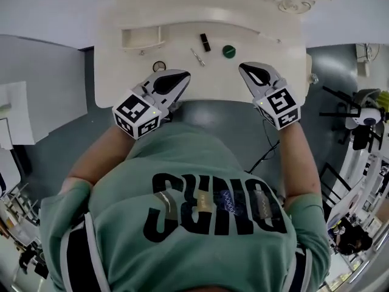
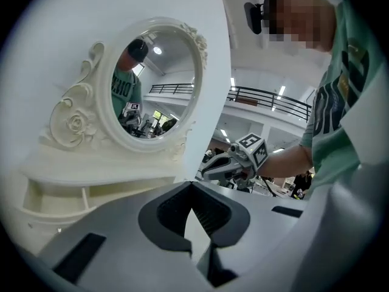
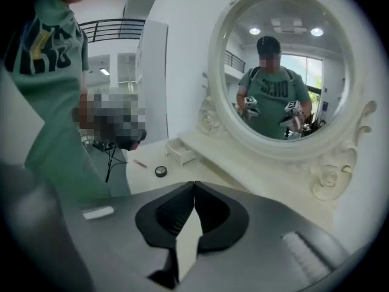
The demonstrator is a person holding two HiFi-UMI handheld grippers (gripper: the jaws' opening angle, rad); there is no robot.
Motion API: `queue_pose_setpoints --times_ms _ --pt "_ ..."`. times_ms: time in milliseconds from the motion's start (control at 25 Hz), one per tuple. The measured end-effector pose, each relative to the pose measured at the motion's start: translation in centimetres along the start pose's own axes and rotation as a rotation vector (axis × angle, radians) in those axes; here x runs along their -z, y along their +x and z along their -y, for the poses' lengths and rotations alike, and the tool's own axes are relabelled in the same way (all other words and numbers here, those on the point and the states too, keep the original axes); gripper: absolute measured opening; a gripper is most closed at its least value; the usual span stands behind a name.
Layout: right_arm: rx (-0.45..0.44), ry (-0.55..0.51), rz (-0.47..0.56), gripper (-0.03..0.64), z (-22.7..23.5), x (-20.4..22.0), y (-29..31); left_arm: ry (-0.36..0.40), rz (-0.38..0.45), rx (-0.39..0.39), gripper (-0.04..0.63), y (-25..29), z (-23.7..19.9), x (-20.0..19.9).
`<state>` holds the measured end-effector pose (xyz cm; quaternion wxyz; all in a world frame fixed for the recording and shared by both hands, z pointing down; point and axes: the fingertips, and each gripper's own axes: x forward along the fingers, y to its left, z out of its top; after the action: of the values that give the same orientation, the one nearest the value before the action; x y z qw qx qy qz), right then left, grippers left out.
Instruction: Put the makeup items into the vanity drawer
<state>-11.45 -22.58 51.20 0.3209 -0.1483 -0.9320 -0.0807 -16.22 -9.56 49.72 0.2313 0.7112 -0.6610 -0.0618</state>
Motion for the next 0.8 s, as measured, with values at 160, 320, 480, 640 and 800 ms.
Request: queue_pose_setpoints --times_ms 160,320,480,640,800 --pt "-0.121 0.012 -0.104 0.017 -1.7 1.5 8.7 -0.043 -0.019 -0.028 0.003 -0.4 -2.6 1.6" --pt "-0.149 0.056 -0.275 0.084 -2.8 5.8 14.8 -0.066 -0.032 -0.027 0.003 -0.5 -3.8 2.6" --pt "-0.151 0.108 -0.388 0.091 -3.6 9.5 17.1 -0.089 -0.053 -0.017 0.003 -0.5 -4.0 3.9" --pt "-0.140 0.120 -0.446 0.098 -4.6 11.4 18.0 -0.097 -0.076 -0.006 0.003 -0.5 -3.8 4.8" --pt "-0.126 0.118 -0.454 0.077 -4.8 11.5 18.0 -0.101 -0.095 0.012 0.003 -0.3 -3.5 5.1"
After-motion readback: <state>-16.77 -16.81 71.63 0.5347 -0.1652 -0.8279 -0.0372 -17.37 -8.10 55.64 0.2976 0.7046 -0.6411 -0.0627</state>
